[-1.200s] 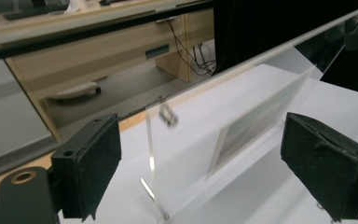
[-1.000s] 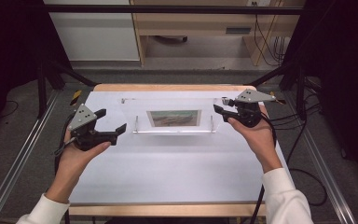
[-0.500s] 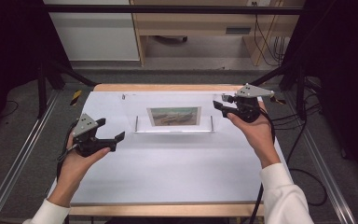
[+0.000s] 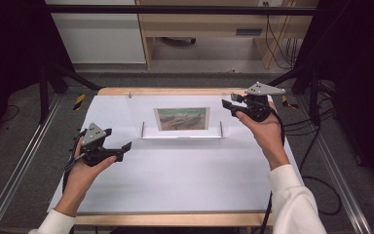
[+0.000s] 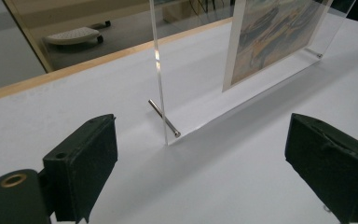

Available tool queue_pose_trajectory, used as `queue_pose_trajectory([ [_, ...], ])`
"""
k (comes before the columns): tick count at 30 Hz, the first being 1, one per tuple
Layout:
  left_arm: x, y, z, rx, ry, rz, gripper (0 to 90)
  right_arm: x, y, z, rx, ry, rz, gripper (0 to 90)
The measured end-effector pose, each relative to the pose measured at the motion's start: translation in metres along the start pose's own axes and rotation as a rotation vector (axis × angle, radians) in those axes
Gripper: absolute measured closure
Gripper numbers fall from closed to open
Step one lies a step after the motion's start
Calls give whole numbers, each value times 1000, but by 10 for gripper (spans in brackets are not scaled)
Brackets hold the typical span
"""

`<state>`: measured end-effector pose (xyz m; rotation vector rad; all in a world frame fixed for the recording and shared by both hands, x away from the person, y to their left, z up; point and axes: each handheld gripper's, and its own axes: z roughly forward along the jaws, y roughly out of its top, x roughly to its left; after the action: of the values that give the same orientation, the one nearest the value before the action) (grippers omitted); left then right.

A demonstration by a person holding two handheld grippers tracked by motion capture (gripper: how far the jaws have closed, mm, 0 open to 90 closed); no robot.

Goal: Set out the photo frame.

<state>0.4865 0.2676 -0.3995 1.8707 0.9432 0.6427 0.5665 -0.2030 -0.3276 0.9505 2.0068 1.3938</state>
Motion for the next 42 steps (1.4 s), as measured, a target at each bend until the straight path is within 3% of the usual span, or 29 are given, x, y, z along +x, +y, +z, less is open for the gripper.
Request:
queue_pose_trajectory([
  [16, 4, -21, 14, 80, 13, 2, 91, -15, 7, 18, 0, -2, 52, 542],
  [31, 8, -25, 11, 82, 11, -2, 91, -27, 11, 35, 8, -8, 111, 537],
  [42, 8, -27, 10, 94, 16, 2, 91, -28, 11, 37, 4, -19, 115, 531],
])
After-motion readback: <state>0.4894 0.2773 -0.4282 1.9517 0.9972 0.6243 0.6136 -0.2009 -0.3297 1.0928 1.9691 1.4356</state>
